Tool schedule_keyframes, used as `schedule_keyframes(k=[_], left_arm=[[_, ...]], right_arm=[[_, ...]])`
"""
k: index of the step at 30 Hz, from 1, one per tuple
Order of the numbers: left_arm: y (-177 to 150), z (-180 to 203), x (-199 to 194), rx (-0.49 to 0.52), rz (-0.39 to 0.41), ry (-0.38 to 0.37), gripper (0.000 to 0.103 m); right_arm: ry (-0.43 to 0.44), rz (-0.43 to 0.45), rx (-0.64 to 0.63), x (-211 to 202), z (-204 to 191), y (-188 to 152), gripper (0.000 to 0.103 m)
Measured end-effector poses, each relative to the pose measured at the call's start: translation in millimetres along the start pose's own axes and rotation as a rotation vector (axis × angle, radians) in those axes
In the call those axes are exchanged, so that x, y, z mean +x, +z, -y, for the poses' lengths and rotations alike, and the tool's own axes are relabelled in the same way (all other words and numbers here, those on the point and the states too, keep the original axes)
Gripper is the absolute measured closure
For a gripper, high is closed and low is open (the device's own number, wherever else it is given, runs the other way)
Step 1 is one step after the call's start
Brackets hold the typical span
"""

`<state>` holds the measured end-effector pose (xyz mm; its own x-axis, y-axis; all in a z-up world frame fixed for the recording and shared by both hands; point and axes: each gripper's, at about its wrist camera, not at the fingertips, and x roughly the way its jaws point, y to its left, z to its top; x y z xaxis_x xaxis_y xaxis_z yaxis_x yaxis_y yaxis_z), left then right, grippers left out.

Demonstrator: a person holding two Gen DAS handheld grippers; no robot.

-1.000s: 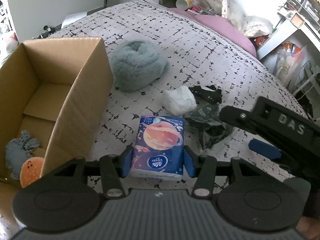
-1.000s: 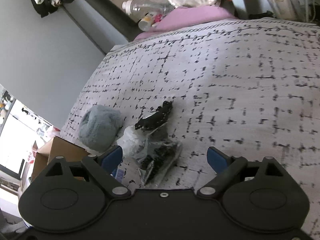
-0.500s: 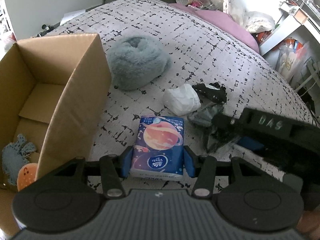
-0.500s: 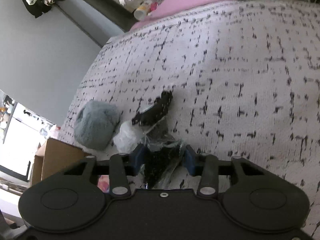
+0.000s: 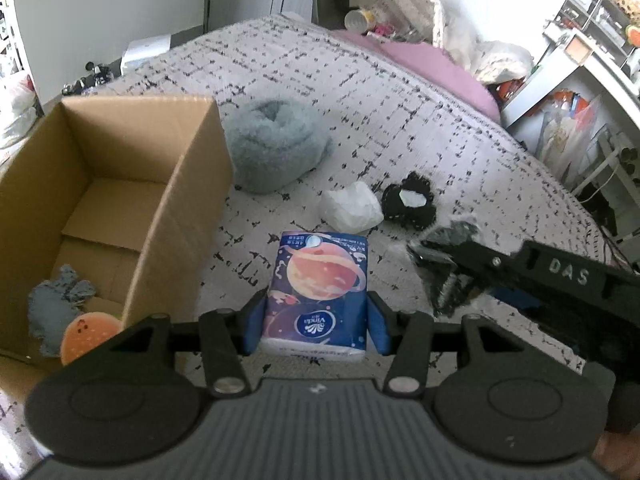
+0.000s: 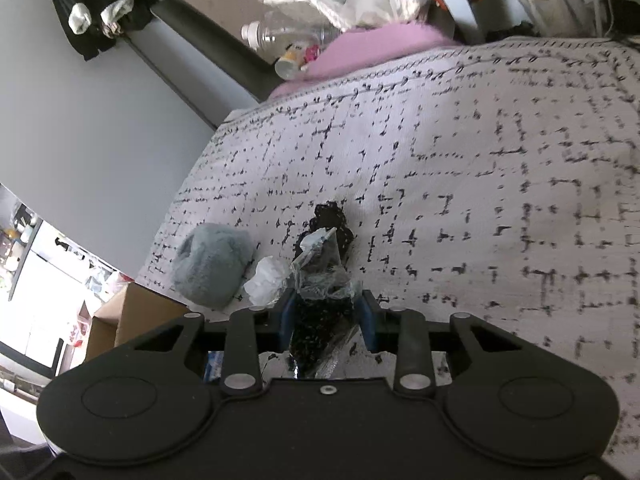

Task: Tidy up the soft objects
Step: 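Close the right tool on the black item in the clear bag, then carry the tissue pack and bagged black item toward the box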

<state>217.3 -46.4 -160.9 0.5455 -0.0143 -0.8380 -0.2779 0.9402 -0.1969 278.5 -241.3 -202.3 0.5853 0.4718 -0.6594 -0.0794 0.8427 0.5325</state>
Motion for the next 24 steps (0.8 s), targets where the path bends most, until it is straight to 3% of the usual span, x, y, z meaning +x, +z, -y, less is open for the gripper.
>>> schedule_keyframes(k=[24], left_arm=[[-3.2,-21.0,-101.5,-0.024,0.153,-0.042,0.052]], right_arm=[[0.047,0.177,-0.105,-108.0,-49.2,-11.9,0.071]])
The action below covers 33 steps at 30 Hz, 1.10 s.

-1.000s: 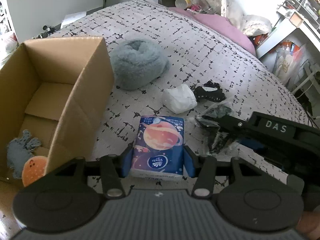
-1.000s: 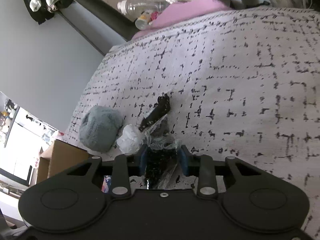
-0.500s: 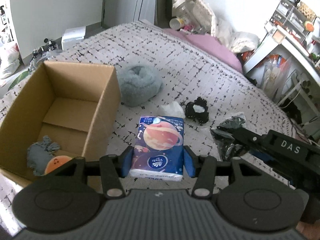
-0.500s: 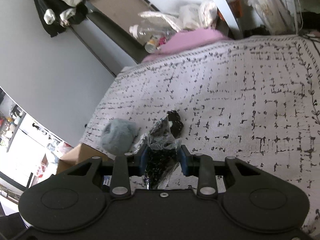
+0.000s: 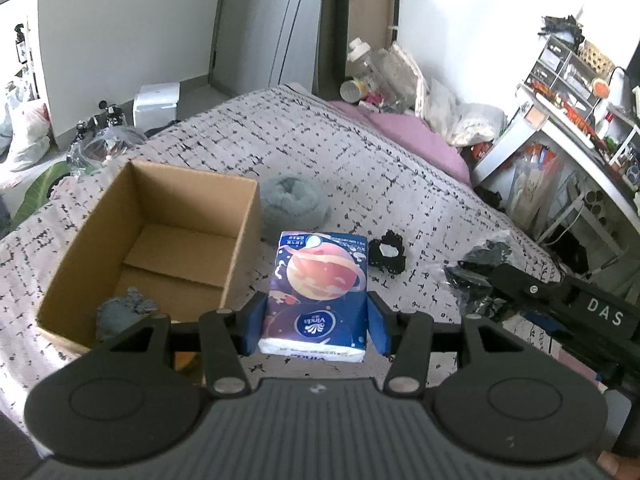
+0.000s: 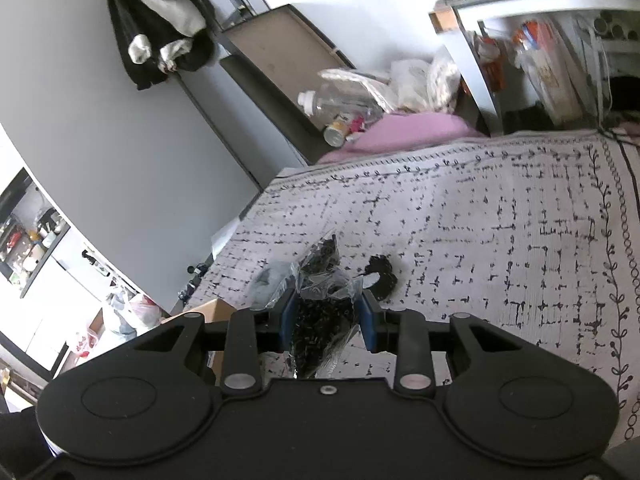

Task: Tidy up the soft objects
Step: 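Carry the tissue pack and bagged black item toward the box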

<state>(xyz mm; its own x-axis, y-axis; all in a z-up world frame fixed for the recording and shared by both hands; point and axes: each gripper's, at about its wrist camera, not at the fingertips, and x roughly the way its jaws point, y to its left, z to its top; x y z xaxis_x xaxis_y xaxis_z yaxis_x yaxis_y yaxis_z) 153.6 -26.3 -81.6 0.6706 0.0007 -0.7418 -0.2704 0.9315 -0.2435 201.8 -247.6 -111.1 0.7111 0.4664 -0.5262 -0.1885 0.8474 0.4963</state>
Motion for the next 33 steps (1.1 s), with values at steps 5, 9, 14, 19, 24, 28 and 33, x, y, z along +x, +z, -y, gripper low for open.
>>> schedule_keyframes(k=[5,9,14,19,24,28,33], left_arm=[[1.6,-7.3,-17.0,-0.007,0.024,0.001,0.052],[6.8,-12.3,-33.8,-0.005,0.034,0.004,0.052],[17.5,-19.7,-46.8,0.005,0.049,0.011,0.052],[25.3,-36.5,-52.8,-0.010,0.064,0.022,0.052],[32.5,-60.3,-52.3,-0.047,0.064,0.044,0.052],[39.7,-80.9,-49.8,-0.091,0.054,0.050,0.052],[46.8,-101.9,-49.5,-0.117,0.050,0.066,0.052]], right_arm=[[0.009,0.020,-0.012,-12.8,-10.0,0.6,0.071],[0.026,0.048,-0.016,-24.7,-19.5,3.6,0.071],[0.038,0.074,-0.025,-31.2,-31.8,8.3,0.071],[0.048,0.070,-0.057,-30.7,-45.9,7.9,0.071],[0.059,0.060,-0.077,-24.9,-63.9,6.5,0.071],[0.072,0.048,-0.090,-17.7,-77.8,2.8,0.071],[0.093,0.016,-0.112,-2.5,-97.5,-3.8,0.071]])
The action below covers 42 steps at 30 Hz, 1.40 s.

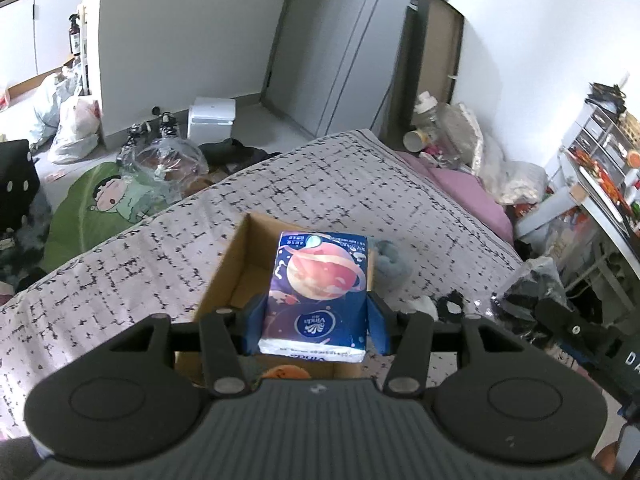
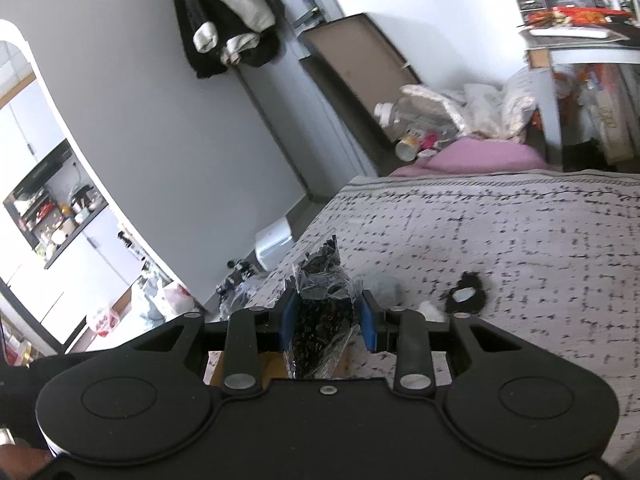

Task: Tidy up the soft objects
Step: 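Carry the tissue pack and bagged black item toward the box, then open the left tool over the box while the right tool releases the bagged item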

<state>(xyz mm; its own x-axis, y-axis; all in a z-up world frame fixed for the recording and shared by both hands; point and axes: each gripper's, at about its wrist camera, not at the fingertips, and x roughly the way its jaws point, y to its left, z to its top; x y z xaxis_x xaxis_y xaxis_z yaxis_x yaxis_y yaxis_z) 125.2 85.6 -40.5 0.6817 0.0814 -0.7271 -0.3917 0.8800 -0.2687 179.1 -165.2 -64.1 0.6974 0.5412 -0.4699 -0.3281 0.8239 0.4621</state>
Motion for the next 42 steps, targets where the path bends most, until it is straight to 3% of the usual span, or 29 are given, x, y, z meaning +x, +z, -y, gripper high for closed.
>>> schedule_keyframes(k=[10,19,35,39,42], left_arm=[[5.2,-36.4,22.6,-0.050,-0.063,0.006,0.052],[4.5,-44.4,56.2,-0.053,-0.130,0.004,0.052],[12.6,-58.5,48.4,-0.098,-0.093,0.018,0.044],[14.9,-59.8,41.1,-0.087,-0.086,0.038,0.041],[16.4,-56.7,38.4,-0.070,-0.098,0.050,0.029]], right_arm=[[0.019,-0.084,-0.049,37.7,-37.2,-13.2,0.071],[0.010,-0.124,-0.078,55.2,-55.3,-25.3,0.071],[0.007,-0.170,-0.075,73.4,-60.8,-35.9,0.070],[0.019,-0.161,-0.069,73.5,-64.1,-35.0,0.063],[0.025,-0.155,-0.073,68.3,-63.7,-32.2,0.053]])
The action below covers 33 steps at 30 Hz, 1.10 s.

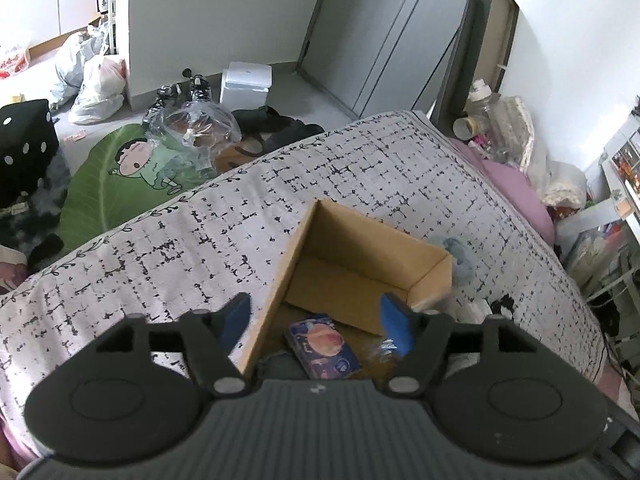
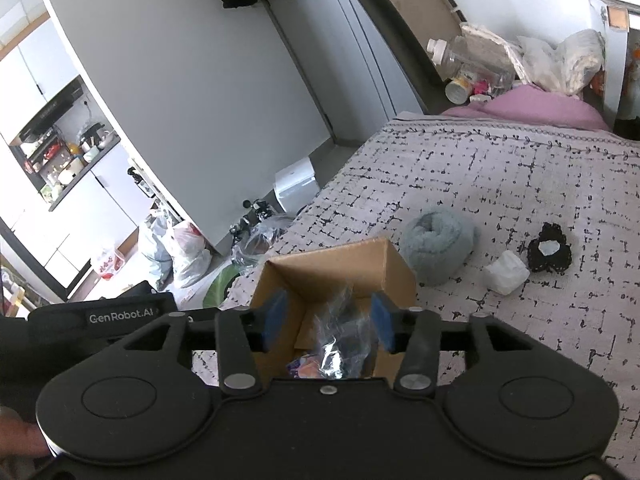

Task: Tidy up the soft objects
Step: 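Open the left tool over the box while the right tool releases the bagged item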

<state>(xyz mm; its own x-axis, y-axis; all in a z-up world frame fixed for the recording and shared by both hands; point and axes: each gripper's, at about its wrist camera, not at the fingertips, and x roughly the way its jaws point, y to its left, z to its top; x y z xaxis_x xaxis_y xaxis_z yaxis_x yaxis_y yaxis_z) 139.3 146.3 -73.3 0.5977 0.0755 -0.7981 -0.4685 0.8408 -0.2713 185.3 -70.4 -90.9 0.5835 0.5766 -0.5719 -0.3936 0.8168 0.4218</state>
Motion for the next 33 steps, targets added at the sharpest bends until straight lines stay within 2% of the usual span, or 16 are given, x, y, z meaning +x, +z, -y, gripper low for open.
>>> schedule_keyframes(k=[2,8,13,17,22,27,33], left_arm=[[-0.8,3.0,-2.5,0.008,-0.003,0.001,0.024],[-8.5,15.8,-16.7,0.039,0.016,0.015,0.020],[-19.5,25.2,-33.8,0.044,0.040,-0.004,0.012],[-29.4,32.6,-48.6,0.050,0.046,-0.012,0.006],[-40.9,41.6,-67.7,0.065,0.065,-0.014,0.001],[-48.6,50.7,-80.2,0.081,0.085,0.018,0.000],[-52.3,61.2,-97.0,0.089,0.119,-0.005,0.000]], right_arm=[[-0.014,0.010,-0.008,-5.9,0.6,1.2,0.043],[-0.075,0.067,-0.017,-30.5,10.2,5.0,0.013],[-0.097,0.122,-0.003,-55.5,21.4,5.7,0.005],[-0.120,0.139,0.008,-73.4,29.2,3.6,0.002],[-0.106,0.132,0.013,-93.2,37.1,3.5,0.000],[-0.103,0.123,0.041,-108.2,46.2,2.0,0.000],[-0.084,0.126,0.048,-125.7,55.8,2.2,0.000]])
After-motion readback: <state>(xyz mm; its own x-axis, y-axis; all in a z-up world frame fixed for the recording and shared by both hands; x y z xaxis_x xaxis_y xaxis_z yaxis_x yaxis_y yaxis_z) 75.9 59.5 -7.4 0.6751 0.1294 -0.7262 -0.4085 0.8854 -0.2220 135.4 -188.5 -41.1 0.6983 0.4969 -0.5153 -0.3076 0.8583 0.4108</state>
